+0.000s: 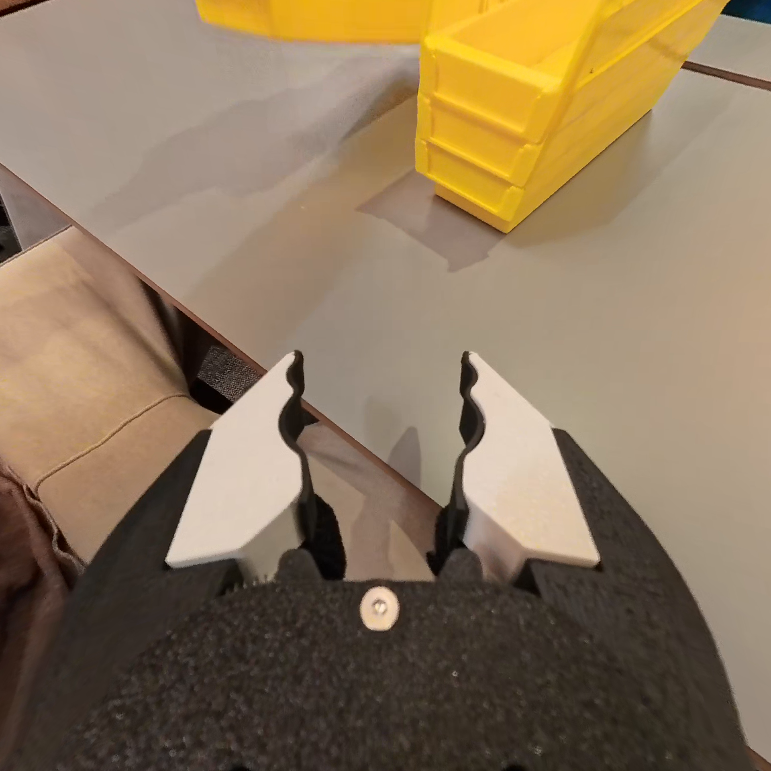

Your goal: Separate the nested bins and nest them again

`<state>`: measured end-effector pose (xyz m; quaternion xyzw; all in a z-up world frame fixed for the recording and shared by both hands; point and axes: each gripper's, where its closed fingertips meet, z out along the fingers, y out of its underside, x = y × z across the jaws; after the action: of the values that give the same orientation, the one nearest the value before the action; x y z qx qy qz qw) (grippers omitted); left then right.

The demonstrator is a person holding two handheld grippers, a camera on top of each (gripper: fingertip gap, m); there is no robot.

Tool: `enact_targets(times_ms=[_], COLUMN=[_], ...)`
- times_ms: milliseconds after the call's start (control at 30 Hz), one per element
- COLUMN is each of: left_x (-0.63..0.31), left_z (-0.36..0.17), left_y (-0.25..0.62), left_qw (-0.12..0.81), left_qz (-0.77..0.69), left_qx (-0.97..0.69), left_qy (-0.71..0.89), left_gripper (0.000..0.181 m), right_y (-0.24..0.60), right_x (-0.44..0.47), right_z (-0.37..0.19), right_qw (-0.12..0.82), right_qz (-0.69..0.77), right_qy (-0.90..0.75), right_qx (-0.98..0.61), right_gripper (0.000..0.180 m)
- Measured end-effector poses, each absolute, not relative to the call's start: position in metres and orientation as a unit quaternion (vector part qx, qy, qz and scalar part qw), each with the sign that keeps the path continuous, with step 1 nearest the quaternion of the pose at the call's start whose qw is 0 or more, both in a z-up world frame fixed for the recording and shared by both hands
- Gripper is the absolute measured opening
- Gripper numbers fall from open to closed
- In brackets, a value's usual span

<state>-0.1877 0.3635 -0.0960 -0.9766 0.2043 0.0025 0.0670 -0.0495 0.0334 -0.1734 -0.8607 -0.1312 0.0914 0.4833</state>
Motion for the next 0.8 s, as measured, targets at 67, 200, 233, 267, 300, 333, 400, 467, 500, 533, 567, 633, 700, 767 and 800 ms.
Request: enact_targets(times_ms=[67, 200, 233, 267, 300, 333, 400, 467, 500, 533, 567, 633, 700, 767, 800], left_x=[-0.178, -0.139, -0.126, -0.112, -0.098, -0.084, -0.059, -0.039, -0.031, -0.023, -0.017, -0.008, -0.002, 0.004, 0.006], left_z=[-0.063, 0.006, 0.019, 0.03, 0.038, 0.042, 0.043, 0.034, 0.028, 0.021, 0.014, 0.001, -0.01, -0.017, -0.021], left_y=[0.367, 0.367, 0.363, 0.359, 0.354, 0.35, 0.341, 0.334, 0.331, 0.329, 0.327, 0.325, 0.325, 0.327, 0.327], left_qw=[0.092, 0.14, 0.148, 0.153, 0.158, 0.162, 0.168, 0.167, 0.167, 0.166, 0.164, 0.16, 0.16, 0.162, 0.161], left_qz=[0.0, -0.023, -0.032, -0.041, -0.05, -0.056, -0.059, -0.055, -0.054, -0.053, -0.052, -0.05, -0.049, -0.049, -0.046], left_qx=[-0.973, -0.964, -0.961, -0.958, -0.955, -0.953, -0.948, -0.945, -0.945, -0.944, -0.945, -0.947, -0.948, -0.949, -0.949], left_qy=[0.21, 0.227, 0.233, 0.239, 0.245, 0.251, 0.263, 0.274, 0.277, 0.279, 0.279, 0.276, 0.271, 0.266, 0.267], left_gripper=[0.091, 0.09, 0.09, 0.09, 0.091, 0.091, 0.091, 0.091, 0.091, 0.091, 0.091, 0.091, 0.092, 0.093, 0.093], right_y=[0.034, 0.034, 0.034, 0.034, 0.034, 0.034, 0.033, 0.033, 0.032, 0.032, 0.032, 0.032, 0.032, 0.033, 0.033], right_x=[-0.051, -0.052, -0.052, -0.051, -0.051, -0.051, -0.05, -0.049, -0.048, -0.047, -0.047, -0.045, -0.044, -0.045, -0.045], right_z=[-0.173, -0.174, -0.175, -0.175, -0.175, -0.175, -0.176, -0.176, -0.176, -0.176, -0.176, -0.175, -0.175, -0.176, -0.176], right_qw=[0.482, 0.48, 0.479, 0.479, 0.479, 0.479, 0.478, 0.478, 0.478, 0.479, 0.479, 0.48, 0.481, 0.48, 0.479], right_qz=[0.089, 0.085, 0.085, 0.084, 0.084, 0.083, 0.082, 0.081, 0.081, 0.08, 0.08, 0.083, 0.086, 0.089, 0.09], right_qy=[-0.134, -0.137, -0.137, -0.137, -0.136, -0.136, -0.136, -0.136, -0.135, -0.134, -0.132, -0.129, -0.127, -0.127, -0.127], right_qx=[-0.861, -0.862, -0.863, -0.863, -0.863, -0.863, -0.864, -0.864, -0.864, -0.864, -0.864, -0.864, -0.863, -0.864, -0.864], right_gripper=[0.075, 0.075, 0.075, 0.074, 0.074, 0.074, 0.074, 0.074, 0.074, 0.074, 0.074, 0.074, 0.074, 0.074, 0.074])
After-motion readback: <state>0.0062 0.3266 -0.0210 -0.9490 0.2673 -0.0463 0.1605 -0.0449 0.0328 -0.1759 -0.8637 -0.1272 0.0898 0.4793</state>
